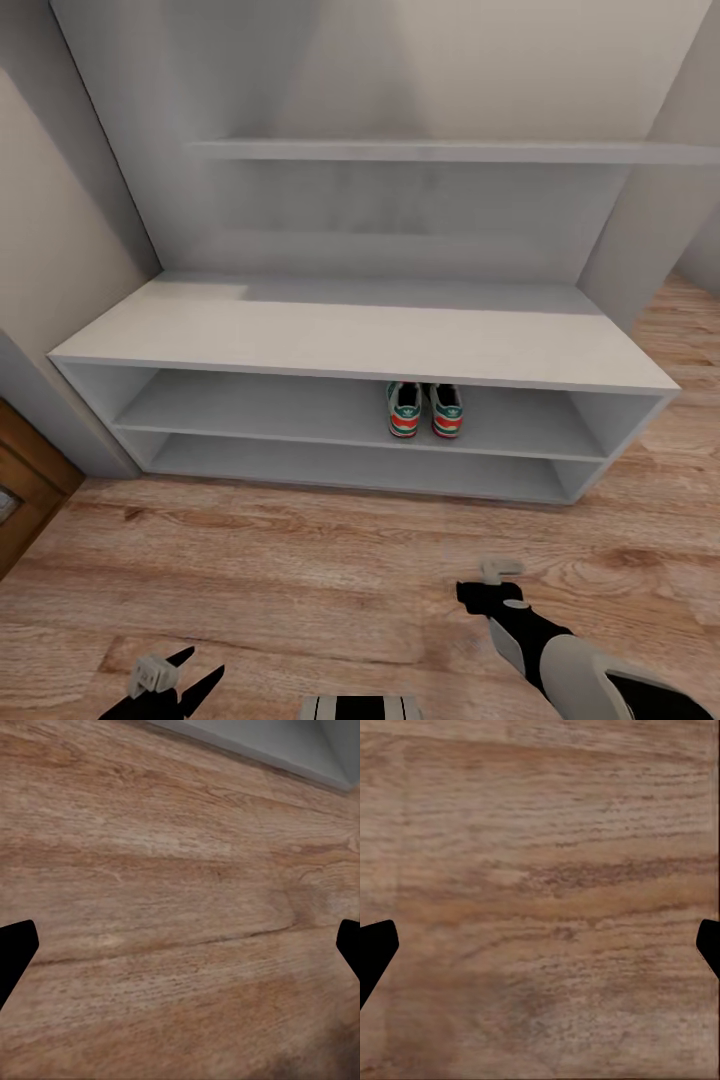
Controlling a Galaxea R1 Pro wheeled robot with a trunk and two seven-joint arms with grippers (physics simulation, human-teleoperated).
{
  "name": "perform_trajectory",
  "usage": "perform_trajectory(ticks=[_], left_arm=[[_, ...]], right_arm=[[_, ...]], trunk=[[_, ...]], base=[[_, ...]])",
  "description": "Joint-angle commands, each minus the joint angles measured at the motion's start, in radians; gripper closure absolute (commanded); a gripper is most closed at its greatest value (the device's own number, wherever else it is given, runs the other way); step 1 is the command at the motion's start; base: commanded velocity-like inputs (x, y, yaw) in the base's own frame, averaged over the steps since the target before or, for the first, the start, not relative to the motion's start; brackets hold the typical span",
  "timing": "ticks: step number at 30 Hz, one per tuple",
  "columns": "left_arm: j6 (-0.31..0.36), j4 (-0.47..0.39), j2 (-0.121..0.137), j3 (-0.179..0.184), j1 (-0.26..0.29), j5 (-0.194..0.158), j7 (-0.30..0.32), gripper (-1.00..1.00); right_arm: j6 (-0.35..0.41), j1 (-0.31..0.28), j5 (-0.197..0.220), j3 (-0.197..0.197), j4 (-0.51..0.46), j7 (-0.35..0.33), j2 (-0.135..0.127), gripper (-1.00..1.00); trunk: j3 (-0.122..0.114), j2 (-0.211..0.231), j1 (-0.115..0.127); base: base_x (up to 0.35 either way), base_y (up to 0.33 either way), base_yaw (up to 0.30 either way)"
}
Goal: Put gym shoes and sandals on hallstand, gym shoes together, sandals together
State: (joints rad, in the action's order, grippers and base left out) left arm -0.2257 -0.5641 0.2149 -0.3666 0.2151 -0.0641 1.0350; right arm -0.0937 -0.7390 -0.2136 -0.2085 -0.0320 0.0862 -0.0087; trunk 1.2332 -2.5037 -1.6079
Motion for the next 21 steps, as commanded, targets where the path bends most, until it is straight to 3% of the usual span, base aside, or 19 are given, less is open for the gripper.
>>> perform_trajectory(ticks=[1,21], left_arm=[[-0.006,0.002,0.0,-0.002,0.0,0.0,0.003,-1.0],[-0.005,0.004,0.0,-0.003,-0.002,0.001,0.003,-1.0]], right_arm=[[-0.004,0.0,-0.011,-0.008,0.002,0.004,-0.003,-1.0],[-0.022,0.027,-0.012,-0.008,0.002,0.008,-0.031,-1.0]], trunk=[[0.001,0.0,0.0],[0.001,0.0,0.0]], base=[[0.0,0.0,0.0],[0.0,0.0,0.0]])
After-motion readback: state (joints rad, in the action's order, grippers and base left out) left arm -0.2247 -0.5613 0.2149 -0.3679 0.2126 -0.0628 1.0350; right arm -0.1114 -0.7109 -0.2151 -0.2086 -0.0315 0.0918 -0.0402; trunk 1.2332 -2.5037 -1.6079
